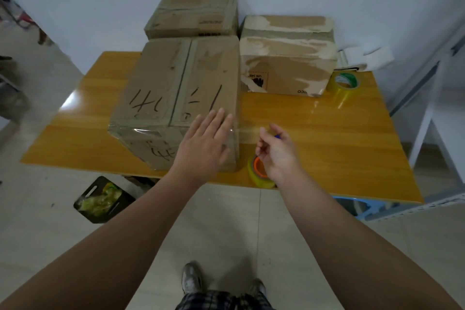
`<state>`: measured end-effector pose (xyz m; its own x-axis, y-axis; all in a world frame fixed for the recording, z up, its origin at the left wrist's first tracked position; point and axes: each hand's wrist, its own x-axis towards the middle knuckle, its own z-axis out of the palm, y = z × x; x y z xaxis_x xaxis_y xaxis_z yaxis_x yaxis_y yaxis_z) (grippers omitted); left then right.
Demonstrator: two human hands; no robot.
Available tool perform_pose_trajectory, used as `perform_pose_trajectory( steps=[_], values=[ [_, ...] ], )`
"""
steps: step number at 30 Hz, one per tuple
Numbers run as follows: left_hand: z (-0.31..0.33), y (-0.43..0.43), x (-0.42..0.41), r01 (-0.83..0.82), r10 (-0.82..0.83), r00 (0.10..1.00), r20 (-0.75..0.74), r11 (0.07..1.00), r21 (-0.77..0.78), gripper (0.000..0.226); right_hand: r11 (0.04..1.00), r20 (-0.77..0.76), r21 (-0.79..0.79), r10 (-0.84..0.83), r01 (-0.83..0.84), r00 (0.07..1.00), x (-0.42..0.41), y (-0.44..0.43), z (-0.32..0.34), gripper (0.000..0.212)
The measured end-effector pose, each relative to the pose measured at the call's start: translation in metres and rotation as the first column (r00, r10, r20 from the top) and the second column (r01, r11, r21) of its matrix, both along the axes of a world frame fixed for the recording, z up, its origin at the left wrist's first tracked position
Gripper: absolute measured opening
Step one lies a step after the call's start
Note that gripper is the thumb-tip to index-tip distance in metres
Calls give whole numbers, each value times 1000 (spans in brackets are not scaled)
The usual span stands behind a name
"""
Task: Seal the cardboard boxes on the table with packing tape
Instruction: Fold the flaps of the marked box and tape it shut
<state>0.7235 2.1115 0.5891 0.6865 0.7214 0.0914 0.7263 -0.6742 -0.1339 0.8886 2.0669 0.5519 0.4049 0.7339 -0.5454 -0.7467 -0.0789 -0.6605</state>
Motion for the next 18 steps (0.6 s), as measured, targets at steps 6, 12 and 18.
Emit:
perform_pose_trajectory(
  steps=[6, 12, 18],
  values=[
    [3, 5, -31, -29, 29, 1000, 8, 999, -37, 66, 995, -98, -104, -13, 3, 995, -24, 8, -12, 38],
    [3, 4, -26, -66, 70, 995, 72, 996, -61, 65, 987, -107, -158, -40, 23, 993, -52, 17, -11, 32],
    [-2, 4, -23, -79, 84, 990, 117, 996, -40, 65, 914, 236, -388, 224, -119, 946, -55, 19, -5, 32]
  ],
)
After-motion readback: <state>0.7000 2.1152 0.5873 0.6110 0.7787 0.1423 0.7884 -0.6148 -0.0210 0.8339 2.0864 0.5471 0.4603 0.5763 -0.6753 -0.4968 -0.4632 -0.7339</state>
